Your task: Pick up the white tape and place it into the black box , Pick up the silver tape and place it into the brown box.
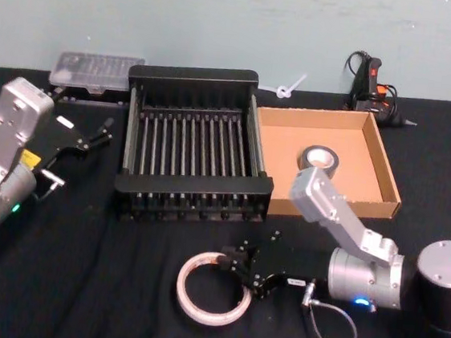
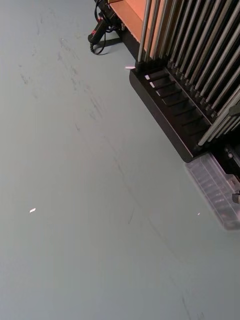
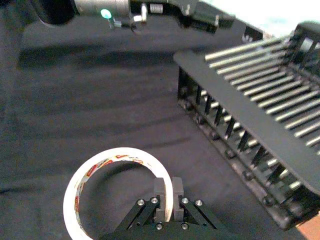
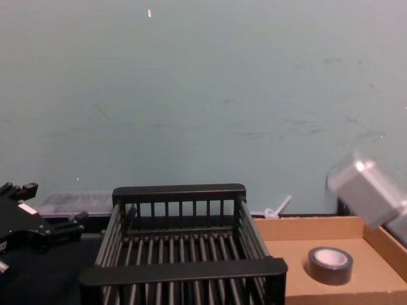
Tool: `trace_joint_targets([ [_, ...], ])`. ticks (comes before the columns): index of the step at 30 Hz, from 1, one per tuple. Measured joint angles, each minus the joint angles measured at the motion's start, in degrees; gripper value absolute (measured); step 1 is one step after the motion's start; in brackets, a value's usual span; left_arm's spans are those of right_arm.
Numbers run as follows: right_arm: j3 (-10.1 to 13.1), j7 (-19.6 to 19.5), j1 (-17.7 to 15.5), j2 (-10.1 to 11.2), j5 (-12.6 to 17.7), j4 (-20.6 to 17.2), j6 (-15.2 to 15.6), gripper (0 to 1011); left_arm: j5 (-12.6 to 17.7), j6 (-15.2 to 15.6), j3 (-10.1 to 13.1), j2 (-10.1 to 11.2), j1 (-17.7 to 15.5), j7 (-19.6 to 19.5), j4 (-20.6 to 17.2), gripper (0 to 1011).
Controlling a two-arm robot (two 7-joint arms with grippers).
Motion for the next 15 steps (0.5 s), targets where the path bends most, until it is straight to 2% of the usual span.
trace_joint_targets([
  [7,1.9,0.5,-0.3,1.7,2.9,-2.0,-2.6,96,0.0,0.0,0.0,0.0,0.0,0.0,0.0,1001],
  [15,3.5,-0.5,0.8,1.6,4.8,-2.2,-4.2,96,0.0,0.0,0.0,0.0,0.0,0.0,0.0,1001],
])
